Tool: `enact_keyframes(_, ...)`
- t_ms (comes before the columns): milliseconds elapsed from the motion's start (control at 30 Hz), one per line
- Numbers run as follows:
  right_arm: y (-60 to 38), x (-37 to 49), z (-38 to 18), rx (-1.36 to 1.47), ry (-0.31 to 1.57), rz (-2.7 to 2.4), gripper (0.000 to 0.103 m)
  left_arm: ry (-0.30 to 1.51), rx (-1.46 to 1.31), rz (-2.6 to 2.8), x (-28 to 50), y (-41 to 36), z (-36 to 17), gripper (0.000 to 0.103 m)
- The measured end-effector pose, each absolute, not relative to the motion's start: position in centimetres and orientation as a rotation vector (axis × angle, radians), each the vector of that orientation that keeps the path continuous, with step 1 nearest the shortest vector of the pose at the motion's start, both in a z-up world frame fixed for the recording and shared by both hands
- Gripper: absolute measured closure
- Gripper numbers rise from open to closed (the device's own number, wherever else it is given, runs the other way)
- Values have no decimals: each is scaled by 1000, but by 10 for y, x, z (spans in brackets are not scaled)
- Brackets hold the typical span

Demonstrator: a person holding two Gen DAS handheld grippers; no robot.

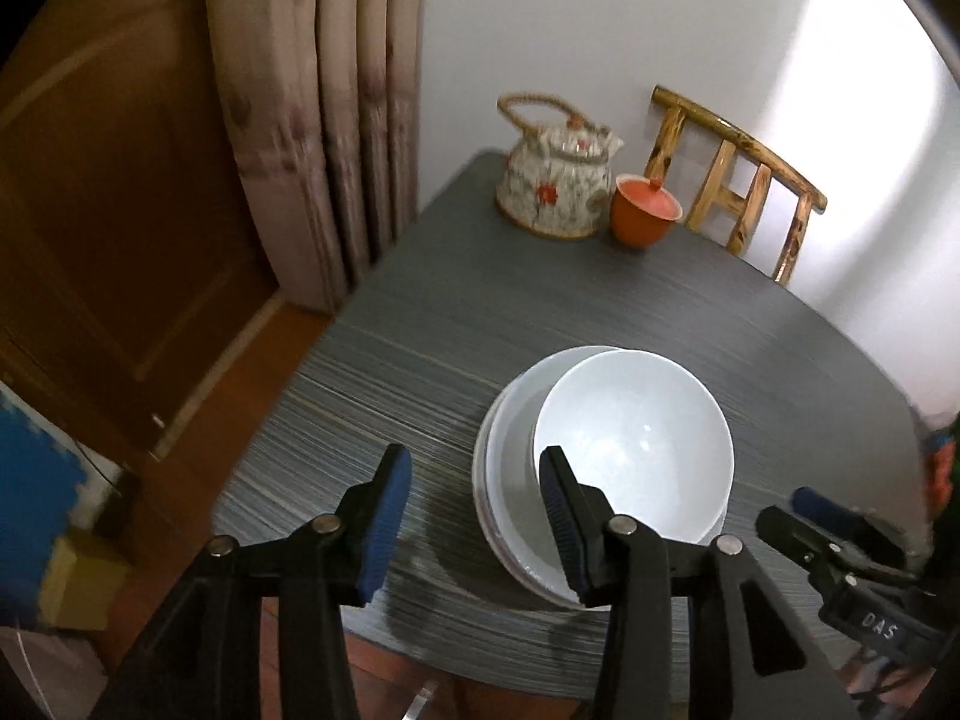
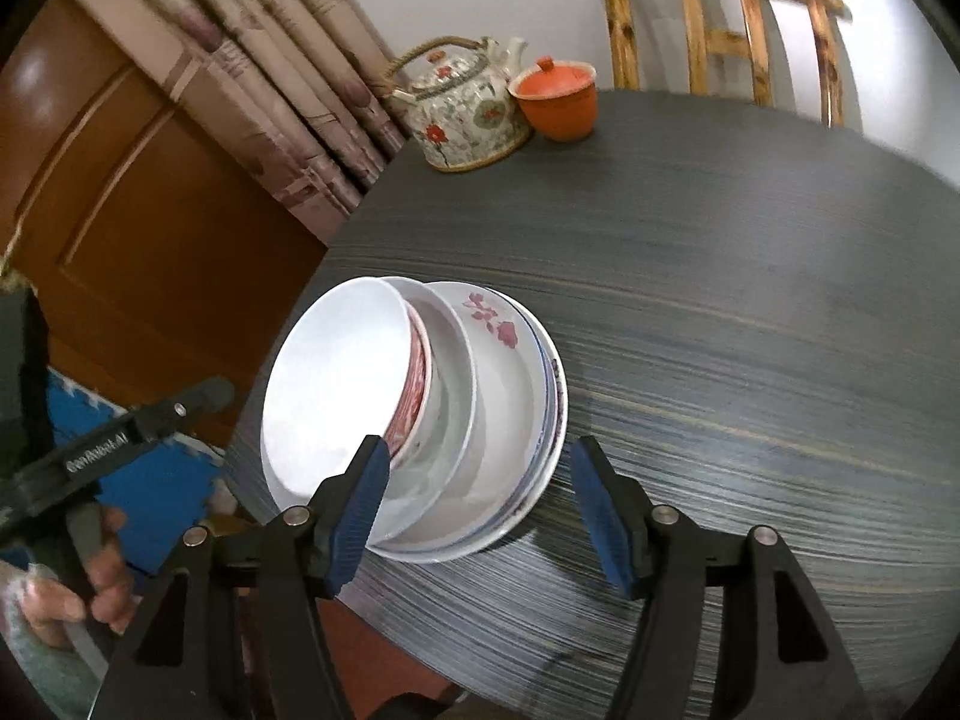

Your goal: Organize plates and bowls

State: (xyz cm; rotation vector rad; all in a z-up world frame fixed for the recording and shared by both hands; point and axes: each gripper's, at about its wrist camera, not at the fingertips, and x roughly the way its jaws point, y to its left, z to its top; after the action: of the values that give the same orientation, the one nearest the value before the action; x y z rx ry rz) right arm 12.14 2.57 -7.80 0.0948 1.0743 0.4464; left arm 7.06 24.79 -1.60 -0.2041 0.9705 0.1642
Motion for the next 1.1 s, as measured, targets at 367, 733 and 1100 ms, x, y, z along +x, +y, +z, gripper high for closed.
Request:
enact_keyframes(367, 25, 63, -68, -45, 978, 391, 26, 944, -128, 192, 30, 200, -15, 55)
enact_keyframes(733, 18, 34, -76, -72, 982, 338, 19, 937, -88, 199, 18, 174, -17, 53)
enact_keyframes(1100, 25, 25, -74, -110, 959, 330, 11, 939, -72, 187, 16, 167, -18, 53)
